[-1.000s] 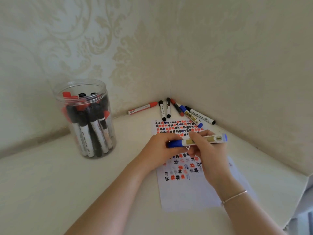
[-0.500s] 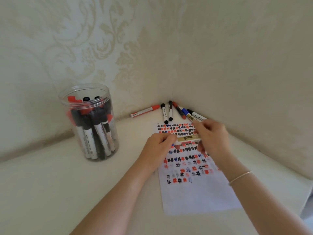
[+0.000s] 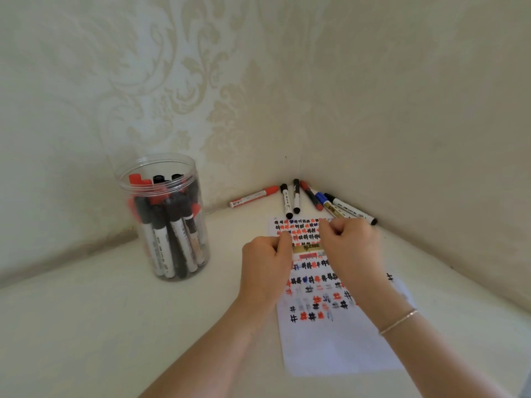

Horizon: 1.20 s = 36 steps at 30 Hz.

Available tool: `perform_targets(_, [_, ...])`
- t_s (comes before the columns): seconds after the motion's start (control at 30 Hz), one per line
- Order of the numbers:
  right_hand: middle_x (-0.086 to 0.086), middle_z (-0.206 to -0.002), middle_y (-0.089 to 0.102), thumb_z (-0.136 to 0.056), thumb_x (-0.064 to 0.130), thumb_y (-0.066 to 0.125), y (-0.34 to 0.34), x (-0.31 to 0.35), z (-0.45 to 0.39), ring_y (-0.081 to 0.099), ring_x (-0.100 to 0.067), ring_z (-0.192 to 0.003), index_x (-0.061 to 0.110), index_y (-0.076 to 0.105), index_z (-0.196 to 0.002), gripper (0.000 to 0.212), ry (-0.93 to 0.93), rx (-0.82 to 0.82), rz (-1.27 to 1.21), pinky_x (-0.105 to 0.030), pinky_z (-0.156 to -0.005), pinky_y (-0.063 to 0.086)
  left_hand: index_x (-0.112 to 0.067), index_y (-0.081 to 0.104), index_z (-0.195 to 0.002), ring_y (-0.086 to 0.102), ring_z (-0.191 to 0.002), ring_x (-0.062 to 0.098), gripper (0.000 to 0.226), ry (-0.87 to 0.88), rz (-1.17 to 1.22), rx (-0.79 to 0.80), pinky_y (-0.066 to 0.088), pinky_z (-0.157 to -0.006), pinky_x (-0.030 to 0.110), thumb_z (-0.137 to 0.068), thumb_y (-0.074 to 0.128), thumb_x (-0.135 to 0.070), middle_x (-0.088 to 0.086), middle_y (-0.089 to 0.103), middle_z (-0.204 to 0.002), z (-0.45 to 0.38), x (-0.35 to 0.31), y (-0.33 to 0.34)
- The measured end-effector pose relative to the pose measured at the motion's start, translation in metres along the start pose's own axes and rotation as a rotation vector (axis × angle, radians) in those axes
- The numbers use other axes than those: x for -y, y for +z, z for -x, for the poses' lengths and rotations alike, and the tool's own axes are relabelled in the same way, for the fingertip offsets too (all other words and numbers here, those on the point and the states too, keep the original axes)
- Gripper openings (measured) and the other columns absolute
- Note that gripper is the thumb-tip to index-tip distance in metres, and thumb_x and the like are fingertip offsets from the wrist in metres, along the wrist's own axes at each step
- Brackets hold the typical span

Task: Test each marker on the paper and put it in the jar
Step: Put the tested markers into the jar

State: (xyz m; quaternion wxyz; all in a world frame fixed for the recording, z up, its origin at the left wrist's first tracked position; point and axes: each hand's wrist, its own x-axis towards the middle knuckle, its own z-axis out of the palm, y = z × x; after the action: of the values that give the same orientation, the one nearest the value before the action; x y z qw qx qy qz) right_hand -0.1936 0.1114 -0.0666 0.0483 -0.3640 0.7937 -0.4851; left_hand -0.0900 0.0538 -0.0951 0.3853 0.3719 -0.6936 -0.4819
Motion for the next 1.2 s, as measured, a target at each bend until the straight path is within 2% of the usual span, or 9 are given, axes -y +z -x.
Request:
perform_targets(0.17, [0.003,-0.043,0.027,-0.094,0.018,0.054,0.008,-0.01,0.003,0.022,-0.009,-0.038,0.015,0.037,-0.052,0.045,0.268,0.083,-0.22,-0.021,-0.041,0.028,-0.01,0.053,-0.055,0.05,-0.039,0.006,0.048,0.147,-0.128,-0.024,0.038,-0.041,0.02,-0.099,0.047,-0.028,-0.002,0.054,-0.046,-0.006,0.0,-0.004])
perform_targets(0.3, [-0.001,-0.052,0.036,-0.094,0.017,0.055,0.014,0.002,0.002,0.027,-0.011,-0.04,0.012,0.048,-0.067,0.028,0.548,0.065,-0.672,-0.021,-0.038,0.029,-0.027,0.051,-0.09,0.056,-0.052,0.002,0.009,0.266,0.032,-0.215,0.045,-0.052,0.017,-0.093,0.057,-0.033,-0.006,0.056,-0.063,-0.01,-0.025,-0.009])
perform_targets(0.4, [-0.001,-0.053,0.036,-0.095,0.018,0.052,0.017,0.03,0.0,0.028,-0.009,-0.039,0.01,0.051,-0.072,0.024,0.551,0.074,-0.886,-0.02,-0.035,0.026,-0.03,0.049,-0.105,0.067,-0.072,0.006,0.019,0.345,0.22,-0.262,0.053,-0.066,0.02,-0.091,0.061,-0.027,-0.005,0.067,-0.083,-0.009,-0.045,-0.018])
perform_targets(0.5, [-0.002,-0.053,0.04,-0.096,0.021,0.049,0.025,0.066,-0.001,0.032,-0.011,-0.04,0.011,0.053,-0.076,0.023,0.462,0.17,-0.981,-0.021,-0.038,0.029,-0.029,0.043,-0.13,0.066,-0.079,0.006,0.042,0.51,0.12,-0.305,0.053,-0.071,0.019,-0.093,0.061,-0.023,-0.007,0.068,-0.089,-0.013,-0.062,-0.037])
perform_targets(0.7, [-0.01,-0.064,0.053,-0.099,0.031,0.043,0.054,0.132,-0.003,0.049,-0.016,-0.045,0.002,0.059,-0.087,0.036,0.109,0.351,-0.769,-0.024,-0.043,0.041,-0.031,0.036,-0.143,0.062,-0.076,0.001,0.05,0.637,-0.063,-0.508,0.047,-0.068,0.009,-0.097,0.054,-0.023,-0.008,0.066,-0.094,-0.042,-0.089,-0.095])
perform_targets(0.8, [-0.006,-0.082,0.061,-0.097,0.019,0.048,0.06,0.154,-0.004,0.059,-0.016,-0.063,0.011,0.063,-0.095,0.017,-0.186,0.362,-0.68,-0.034,-0.059,0.051,-0.03,0.033,-0.145,0.063,-0.083,0.001,0.052,0.619,-0.054,-0.623,0.052,-0.077,0.018,-0.098,0.053,-0.024,-0.004,0.066,-0.097,-0.059,-0.097,-0.13])
perform_targets(0.93, [0.007,-0.112,0.056,-0.089,0.003,0.049,0.075,0.155,-0.011,0.052,-0.002,-0.092,0.025,0.054,-0.13,0.046,-0.51,0.312,-0.37,-0.005,-0.078,0.041,-0.029,0.034,-0.144,0.062,-0.085,0.002,0.049,0.668,-0.11,-0.664,0.053,-0.079,0.021,-0.098,0.051,-0.023,-0.002,0.065,-0.097,-0.074,-0.104,-0.168])
perform_targets(1.07, [0.001,-0.121,0.051,-0.087,-0.004,0.045,0.084,0.128,-0.037,0.049,-0.006,-0.092,0.018,0.053,-0.129,0.048,-0.433,0.171,-0.261,-0.008,-0.073,0.037,-0.034,0.037,-0.135,0.062,-0.077,0.001,0.045,0.617,-0.293,-0.509,0.047,-0.067,0.006,-0.096,0.053,-0.02,-0.008,0.062,-0.089,-0.081,-0.096,-0.185])
perform_targets(1.2, [-0.011,-0.134,0.038,-0.088,-0.001,0.043,0.097,0.072,-0.073,0.048,-0.021,-0.096,0.012,0.039,-0.136,0.05,-0.158,0.247,0.098,-0.028,-0.082,0.041,-0.047,0.034,-0.123,0.063,-0.076,0.002,0.041,0.485,-0.448,-0.235,0.046,-0.065,0.011,-0.096,0.054,-0.023,-0.012,0.061,-0.088,-0.079,-0.081,-0.178])
